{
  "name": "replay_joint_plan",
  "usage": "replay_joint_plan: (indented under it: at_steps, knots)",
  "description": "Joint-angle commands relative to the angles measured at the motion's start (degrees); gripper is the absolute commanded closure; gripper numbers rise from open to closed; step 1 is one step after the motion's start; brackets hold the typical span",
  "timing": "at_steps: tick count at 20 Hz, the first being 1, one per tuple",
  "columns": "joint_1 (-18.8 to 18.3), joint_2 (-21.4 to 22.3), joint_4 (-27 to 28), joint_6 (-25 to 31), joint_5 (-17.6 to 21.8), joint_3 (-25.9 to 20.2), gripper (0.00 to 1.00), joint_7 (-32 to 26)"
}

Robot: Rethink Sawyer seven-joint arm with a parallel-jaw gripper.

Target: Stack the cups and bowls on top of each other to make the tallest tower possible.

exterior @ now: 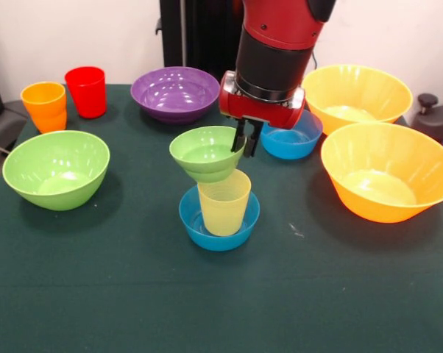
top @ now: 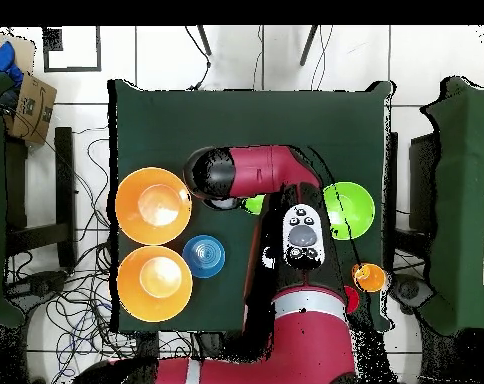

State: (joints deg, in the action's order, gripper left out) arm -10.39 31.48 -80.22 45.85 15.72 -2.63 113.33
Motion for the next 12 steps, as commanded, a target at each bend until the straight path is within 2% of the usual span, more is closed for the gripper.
replay_joint_plan:
  at_steps: [1, 8, 12]
  knots:
    - [1.73, -2.65, -3.15, -3.7, -2.29, -1.38, 1.0, 9.34]
    - [2.08, -2.98, -3.74, -7.26, -2.53, -0.53, 1.0, 9.53]
    - [2.83, -3.56, -3.45, -7.47, -2.39, 0.96, 1.0, 9.83]
